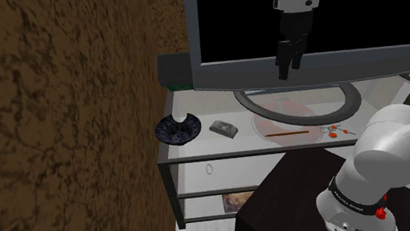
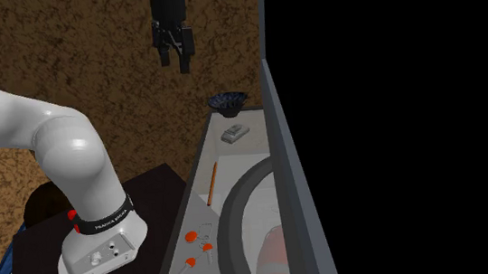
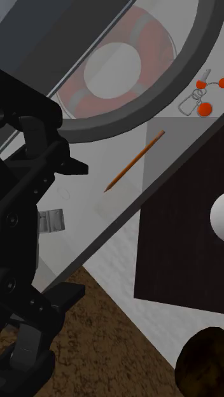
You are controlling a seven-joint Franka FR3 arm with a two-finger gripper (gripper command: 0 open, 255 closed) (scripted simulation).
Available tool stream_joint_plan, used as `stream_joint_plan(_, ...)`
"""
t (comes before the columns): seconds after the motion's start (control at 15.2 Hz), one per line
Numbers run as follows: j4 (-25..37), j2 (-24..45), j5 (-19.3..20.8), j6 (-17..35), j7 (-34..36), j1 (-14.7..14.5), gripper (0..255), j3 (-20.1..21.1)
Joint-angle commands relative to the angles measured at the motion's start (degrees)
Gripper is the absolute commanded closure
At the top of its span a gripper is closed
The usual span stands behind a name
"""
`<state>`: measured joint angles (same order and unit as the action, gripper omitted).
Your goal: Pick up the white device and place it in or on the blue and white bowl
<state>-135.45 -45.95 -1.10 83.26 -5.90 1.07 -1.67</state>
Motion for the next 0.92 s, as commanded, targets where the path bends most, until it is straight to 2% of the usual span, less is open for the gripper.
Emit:
stream_joint_plan(0.0,0.00,0.00,0.00,0.00,0.00,0.00,0,0.00)
stream_joint_plan(0.46,-7.16,6.68,-0.93,15.80,2.48,-0.57,0,2.56)
stream_joint_plan(0.86,-9.90,16.09,-1.18,29.58,4.74,-0.92,0,4.71)
